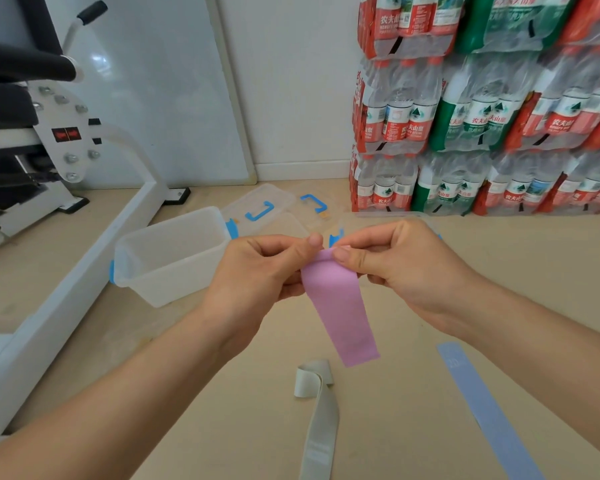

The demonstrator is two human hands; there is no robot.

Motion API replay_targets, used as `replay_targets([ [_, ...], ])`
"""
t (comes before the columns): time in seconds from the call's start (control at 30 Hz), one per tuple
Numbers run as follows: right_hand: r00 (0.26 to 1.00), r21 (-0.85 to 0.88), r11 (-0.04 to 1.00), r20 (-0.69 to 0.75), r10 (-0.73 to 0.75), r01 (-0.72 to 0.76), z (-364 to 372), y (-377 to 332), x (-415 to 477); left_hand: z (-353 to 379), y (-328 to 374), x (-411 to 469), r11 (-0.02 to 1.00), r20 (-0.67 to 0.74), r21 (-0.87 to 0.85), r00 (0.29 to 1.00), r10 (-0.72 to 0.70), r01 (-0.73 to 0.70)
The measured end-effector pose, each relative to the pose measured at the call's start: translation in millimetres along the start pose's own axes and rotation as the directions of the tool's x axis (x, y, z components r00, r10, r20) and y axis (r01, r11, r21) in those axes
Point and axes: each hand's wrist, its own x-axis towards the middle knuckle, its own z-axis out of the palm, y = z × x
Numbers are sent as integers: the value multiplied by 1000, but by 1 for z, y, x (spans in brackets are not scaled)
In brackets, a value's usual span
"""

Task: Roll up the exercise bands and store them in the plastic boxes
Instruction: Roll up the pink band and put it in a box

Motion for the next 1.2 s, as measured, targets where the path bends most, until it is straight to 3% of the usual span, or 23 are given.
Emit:
replay_targets([
  [0.23,990,141,984,99,97,-110,-3,-2,1,0,1,1,995,-25,-99,1000,12,-15],
  [0.53,994,80,991,47,101,-104,-2,-2,1,1,-2,1,992,-52,-128,999,-3,-4],
  [0.83,999,-42,998,24,-37,38,-4,-7,-3,-3,4,-1,997,40,75,999,-30,27],
  [1.03,968,123,984,233,99,-130,-2,-8,-5,1,2,-2,998,25,-68,1000,18,-17],
  [1.13,984,146,982,150,100,-122,0,-6,-4,0,0,-2,994,-32,79,997,77,-74],
  [1.2,989,92,991,118,90,-101,-1,-6,-4,-1,1,-2,975,8,196,995,104,-103],
])
